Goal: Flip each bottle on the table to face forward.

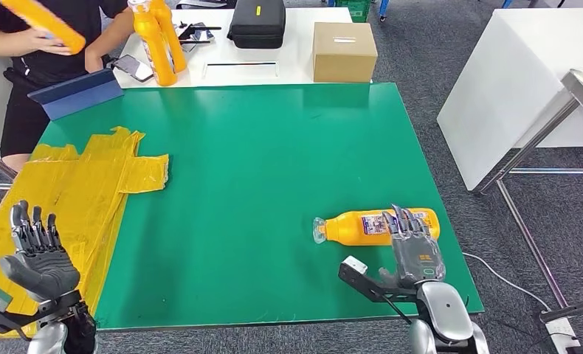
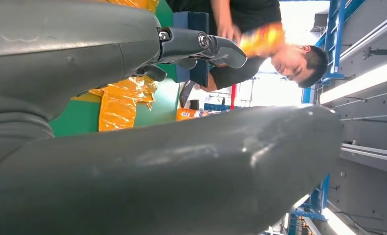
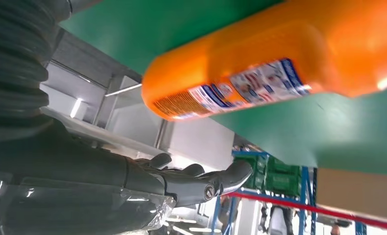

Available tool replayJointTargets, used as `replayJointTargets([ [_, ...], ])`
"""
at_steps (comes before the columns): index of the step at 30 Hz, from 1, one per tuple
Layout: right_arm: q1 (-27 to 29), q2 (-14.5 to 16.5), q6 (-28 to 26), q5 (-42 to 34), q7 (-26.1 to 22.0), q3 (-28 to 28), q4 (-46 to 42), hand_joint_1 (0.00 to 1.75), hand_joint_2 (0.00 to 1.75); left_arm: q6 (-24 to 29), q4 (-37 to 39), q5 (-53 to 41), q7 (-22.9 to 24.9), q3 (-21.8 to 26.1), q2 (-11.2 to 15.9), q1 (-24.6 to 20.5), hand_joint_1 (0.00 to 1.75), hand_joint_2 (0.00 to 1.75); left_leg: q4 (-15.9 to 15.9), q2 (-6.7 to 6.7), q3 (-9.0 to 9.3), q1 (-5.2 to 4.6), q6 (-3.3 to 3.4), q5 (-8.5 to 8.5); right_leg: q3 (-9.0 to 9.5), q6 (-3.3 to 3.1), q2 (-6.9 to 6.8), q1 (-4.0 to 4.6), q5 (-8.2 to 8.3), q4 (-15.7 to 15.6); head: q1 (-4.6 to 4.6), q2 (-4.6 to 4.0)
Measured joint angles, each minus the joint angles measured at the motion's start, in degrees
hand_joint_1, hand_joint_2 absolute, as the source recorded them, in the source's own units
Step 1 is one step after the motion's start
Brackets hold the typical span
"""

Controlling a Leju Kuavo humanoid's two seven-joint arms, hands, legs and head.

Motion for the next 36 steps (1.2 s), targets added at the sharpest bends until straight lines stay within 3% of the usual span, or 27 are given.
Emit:
replayJointTargets([
  [8,-1.31,-0.32,0.87,1.0,1.67,-1.28,2.71,0.0,1.75,-0.42,-0.07,0.49,0.02,0.4,-0.51,1.08,0.0,0.0,0.0,-0.01,0.01,0.0,0.0,0.0,0.01,0.0,0.0,0.0,0.0,0.0,-0.01,0.0],
  [36,-11.89,-6.76,-0.22,1.02,6.92,-0.45,17.57,0.0,1.75,-1.37,-6.1,0.99,0.43,3.94,-4.18,5.2,0.0,0.0,0.0,-0.05,-0.01,-0.01,0.0,0.0,0.04,0.0,-0.04,0.01,0.0,0.0,-0.02,0.0],
])
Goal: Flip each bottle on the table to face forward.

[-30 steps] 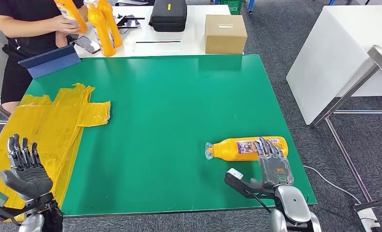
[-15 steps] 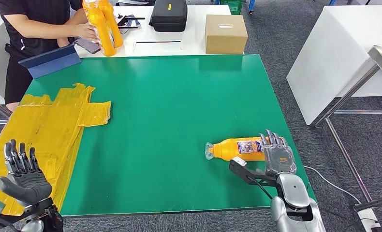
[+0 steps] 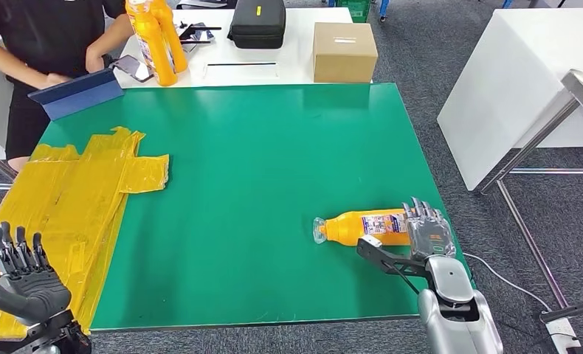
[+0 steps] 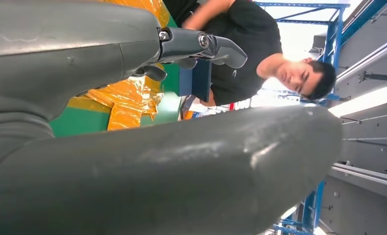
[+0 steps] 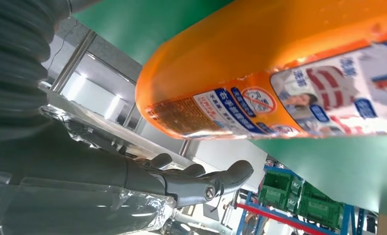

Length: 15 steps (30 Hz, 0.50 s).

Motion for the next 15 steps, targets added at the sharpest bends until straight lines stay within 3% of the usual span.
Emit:
replayJointTargets([
  [15,-4.52,-2.99,-1.63,0.01,-0.61,2.15,8.25,0.0,1.75,-0.55,-1.65,0.75,0.01,1.73,-0.47,1.24,0.0,0.0,0.0,0.01,0.0,0.0,0.0,0.0,0.0,0.0,0.01,0.0,0.0,0.0,0.02,0.0],
])
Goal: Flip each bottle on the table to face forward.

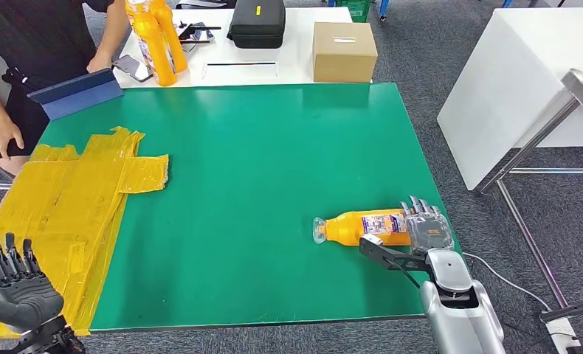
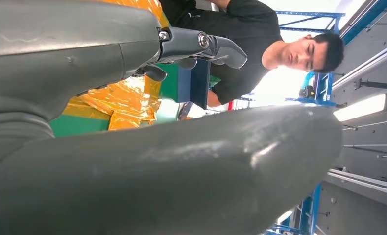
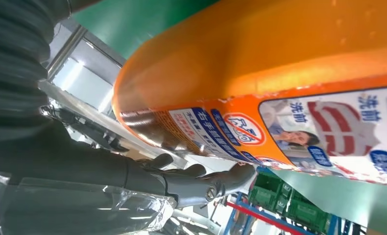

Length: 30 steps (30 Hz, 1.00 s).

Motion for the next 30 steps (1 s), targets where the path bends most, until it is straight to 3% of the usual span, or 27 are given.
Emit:
replayJointTargets([
  [17,-6.34,-1.28,-2.92,0.0,-1.31,2.96,8.95,0.04,1.75,-0.44,-1.45,-0.03,0.0,2.11,-1.88,0.52,0.0,0.0,0.0,0.04,0.09,0.0,0.0,0.01,0.07,0.0,0.0,0.0,0.01,0.0,-0.01,0.0],
  [21,-9.21,-1.34,-3.86,0.0,-2.09,3.69,13.82,1.61,1.75,-0.75,-1.96,0.09,0.02,2.84,-2.29,0.6,0.0,0.0,0.0,0.06,0.19,0.01,0.01,0.01,0.17,0.01,0.0,0.01,0.02,0.0,0.0,0.0],
  [30,-13.33,-1.5,-4.91,0.03,-3.11,4.49,21.84,1.68,1.75,-1.16,-3.15,0.57,-0.07,4.14,-2.66,1.75,0.0,0.0,-0.01,0.05,0.42,0.0,0.01,0.01,0.34,0.03,0.01,0.0,0.04,-0.01,0.0,0.0],
])
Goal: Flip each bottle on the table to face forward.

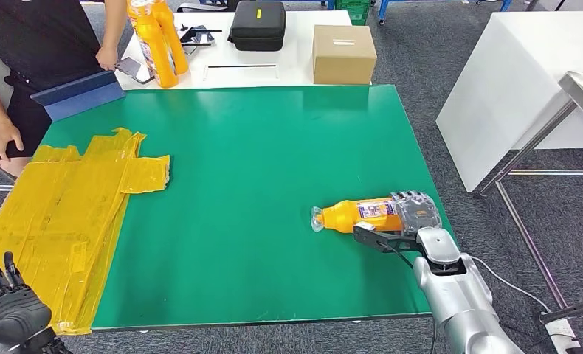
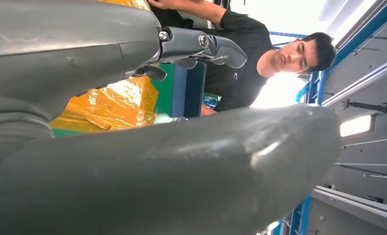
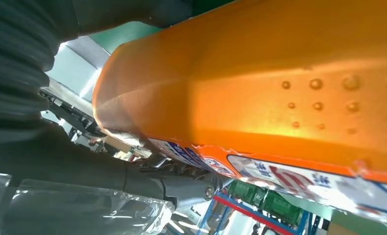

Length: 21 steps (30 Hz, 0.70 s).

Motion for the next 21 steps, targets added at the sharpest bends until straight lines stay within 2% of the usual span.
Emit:
replayJointTargets([
  [11,-3.15,-2.29,-2.34,-0.39,-4.96,0.67,6.41,1.7,1.75,-0.86,-0.2,2.0,-0.27,1.08,0.5,1.77,0.0,0.0,-0.01,-0.09,0.39,-0.01,0.05,-0.05,-0.1,0.02,-0.05,-0.02,-0.06,-0.04,-0.01,0.0],
  [21,-3.88,-2.66,-3.22,-1.32,-4.75,1.1,8.75,1.75,1.75,-1.56,-1.01,2.06,-0.31,1.32,0.64,3.74,0.0,0.0,0.0,-0.17,0.48,-0.03,0.08,-0.04,-0.06,0.03,-0.09,-0.05,-0.06,-0.06,0.0,0.0],
])
